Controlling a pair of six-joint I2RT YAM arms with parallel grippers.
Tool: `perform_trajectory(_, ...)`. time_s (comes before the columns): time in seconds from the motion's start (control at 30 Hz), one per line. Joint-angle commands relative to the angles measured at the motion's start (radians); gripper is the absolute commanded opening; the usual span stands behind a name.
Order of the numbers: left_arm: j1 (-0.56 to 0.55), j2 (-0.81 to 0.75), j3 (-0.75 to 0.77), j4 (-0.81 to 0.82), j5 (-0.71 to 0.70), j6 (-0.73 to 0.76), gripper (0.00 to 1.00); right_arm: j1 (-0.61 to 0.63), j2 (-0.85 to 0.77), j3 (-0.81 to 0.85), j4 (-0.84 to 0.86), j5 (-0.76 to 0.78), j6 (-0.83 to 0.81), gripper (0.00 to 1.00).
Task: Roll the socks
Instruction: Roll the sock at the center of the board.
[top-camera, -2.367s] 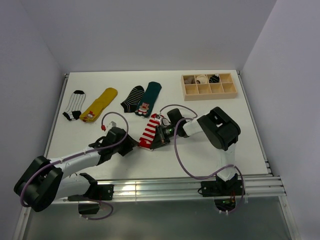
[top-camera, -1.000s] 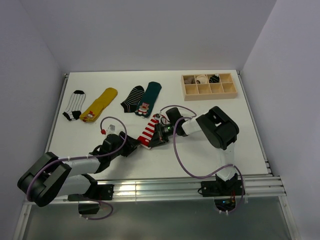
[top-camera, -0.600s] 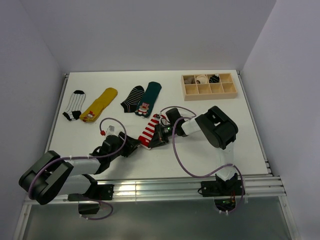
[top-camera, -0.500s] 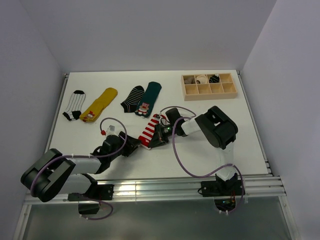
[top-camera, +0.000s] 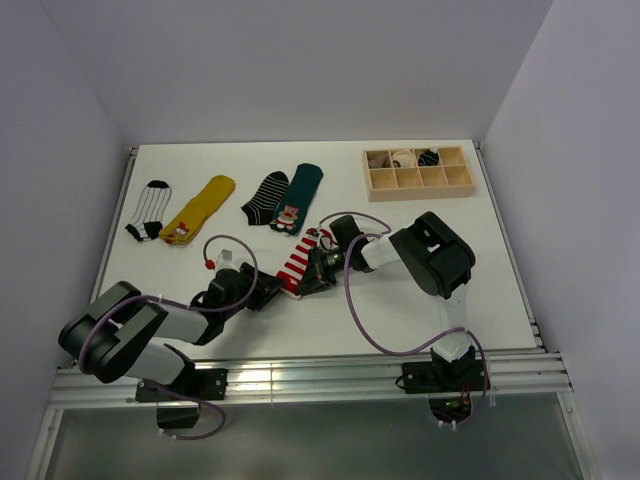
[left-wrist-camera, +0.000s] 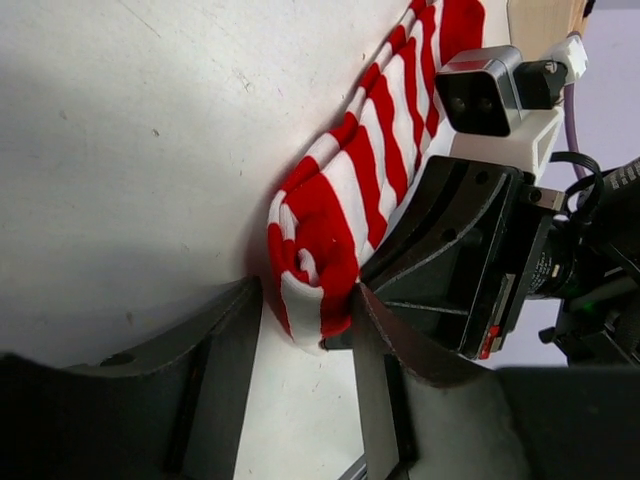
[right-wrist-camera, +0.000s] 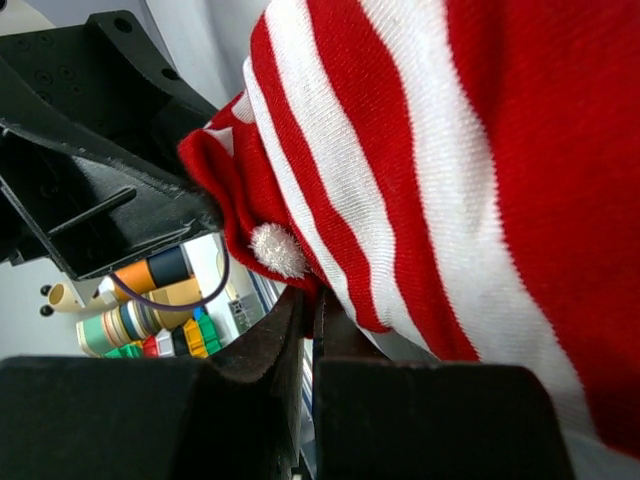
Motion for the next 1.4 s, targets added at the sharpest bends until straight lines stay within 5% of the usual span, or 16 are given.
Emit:
perform_trajectory(0.0, -0.002, 0.046, 0.012, -0.075, -0.012, 0.012, 0.47, 0.017, 0.015, 0.028, -0.027, 0.035, -0.027, 0.0)
perform_trajectory(0.23, -0.002, 0.097, 0.057, -0.164, -0.026, 0.012, 0.33, 0.031, -0.015, 0.035, -0.096, 0.069, -0.089, 0.01)
perform_trajectory(0.6, -0.002, 0.104, 0.282, -0.621, -0.019, 0.113, 0.14, 0.093, -0.244, 0.022, -0.266, 0.38, -0.324, 0.42)
perform_trajectory(0.97, -0.01, 0.13, 0.514, -0.975, -0.003, 0.199, 0.14, 0.303, -0.526, -0.149, -0.11, 0.934, -0.531, 0.48)
perform_trajectory(1.37, -0.019, 0.129, 0.582, -1.046, 0.003, 0.196, 0.15, 0.463, -0.473, -0.152, 0.033, 1.094, -0.634, 0.48)
